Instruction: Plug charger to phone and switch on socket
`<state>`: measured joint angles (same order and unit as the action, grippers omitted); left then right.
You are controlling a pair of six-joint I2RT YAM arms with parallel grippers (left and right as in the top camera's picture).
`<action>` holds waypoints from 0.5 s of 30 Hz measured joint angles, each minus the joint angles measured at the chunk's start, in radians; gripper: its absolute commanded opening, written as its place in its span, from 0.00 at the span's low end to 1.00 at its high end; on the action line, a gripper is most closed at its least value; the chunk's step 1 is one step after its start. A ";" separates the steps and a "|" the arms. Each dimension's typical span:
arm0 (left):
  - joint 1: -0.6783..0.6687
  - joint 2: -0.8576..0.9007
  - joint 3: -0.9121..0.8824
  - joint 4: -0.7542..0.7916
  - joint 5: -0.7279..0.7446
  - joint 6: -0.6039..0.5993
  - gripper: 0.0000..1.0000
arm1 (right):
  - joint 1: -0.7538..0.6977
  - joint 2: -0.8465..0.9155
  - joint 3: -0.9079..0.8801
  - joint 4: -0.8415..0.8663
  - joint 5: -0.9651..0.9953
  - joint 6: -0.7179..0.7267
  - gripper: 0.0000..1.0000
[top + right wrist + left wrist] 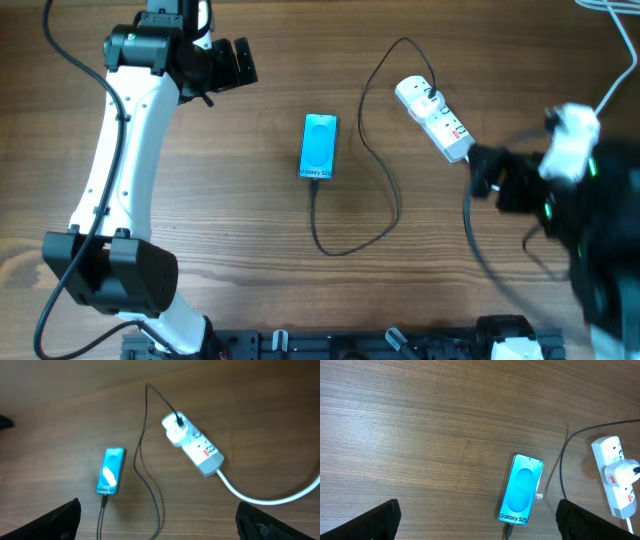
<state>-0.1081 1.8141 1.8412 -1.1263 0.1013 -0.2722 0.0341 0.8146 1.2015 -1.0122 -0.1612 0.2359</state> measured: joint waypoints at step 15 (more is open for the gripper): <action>0.000 0.000 0.000 0.000 0.000 0.000 1.00 | 0.000 -0.251 -0.120 -0.036 -0.019 -0.033 1.00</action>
<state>-0.1081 1.8141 1.8412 -1.1263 0.1013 -0.2722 0.0341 0.5632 1.0813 -1.0485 -0.1799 0.2031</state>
